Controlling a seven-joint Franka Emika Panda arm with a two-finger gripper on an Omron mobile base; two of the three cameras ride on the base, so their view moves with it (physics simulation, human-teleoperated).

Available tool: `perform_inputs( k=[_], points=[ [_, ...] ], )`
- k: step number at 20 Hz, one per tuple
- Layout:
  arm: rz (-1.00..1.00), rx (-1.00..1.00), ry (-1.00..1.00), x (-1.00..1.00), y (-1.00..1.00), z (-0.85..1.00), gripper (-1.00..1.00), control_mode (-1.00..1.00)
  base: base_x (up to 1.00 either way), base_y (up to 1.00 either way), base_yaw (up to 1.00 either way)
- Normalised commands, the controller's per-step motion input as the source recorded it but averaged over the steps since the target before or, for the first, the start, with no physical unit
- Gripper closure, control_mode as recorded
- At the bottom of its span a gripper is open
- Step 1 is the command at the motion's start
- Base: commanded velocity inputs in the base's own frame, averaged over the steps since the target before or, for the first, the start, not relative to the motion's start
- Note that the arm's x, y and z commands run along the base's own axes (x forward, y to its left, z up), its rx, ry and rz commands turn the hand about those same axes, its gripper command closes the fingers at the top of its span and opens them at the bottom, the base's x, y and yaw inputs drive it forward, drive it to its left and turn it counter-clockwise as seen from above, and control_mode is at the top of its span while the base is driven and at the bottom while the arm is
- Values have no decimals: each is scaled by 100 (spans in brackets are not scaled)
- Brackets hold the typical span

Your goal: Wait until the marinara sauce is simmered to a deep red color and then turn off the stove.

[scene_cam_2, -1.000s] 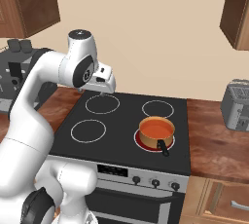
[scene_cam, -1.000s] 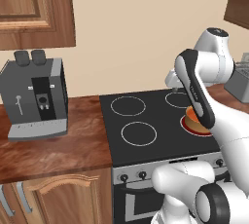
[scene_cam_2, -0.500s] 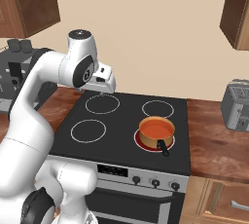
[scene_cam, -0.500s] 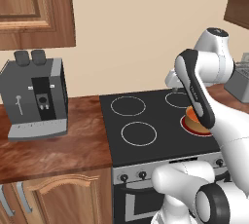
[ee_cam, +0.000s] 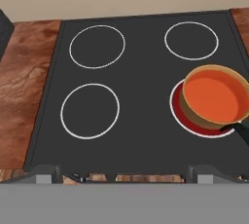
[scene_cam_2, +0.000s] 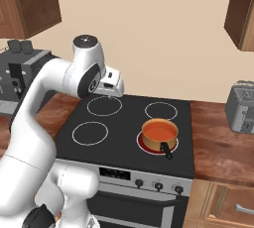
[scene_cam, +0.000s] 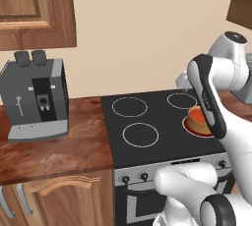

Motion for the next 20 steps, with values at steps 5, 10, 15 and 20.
perform_inputs(
  k=[5, 10, 15, 20],
  points=[
    [0, 1, -17, -4, -36, -8, -100, -100, 0, 0, 0],
    [0, 3, -13, -13, -47, -6, -100, -100, 0, 0, 0],
    [3, 1, -12, -28, -53, -7, -100, -100, 0, 0, 0],
    [3, 0, -9, -28, -61, -12, -100, -100, 0, 0, 0]
  ],
)
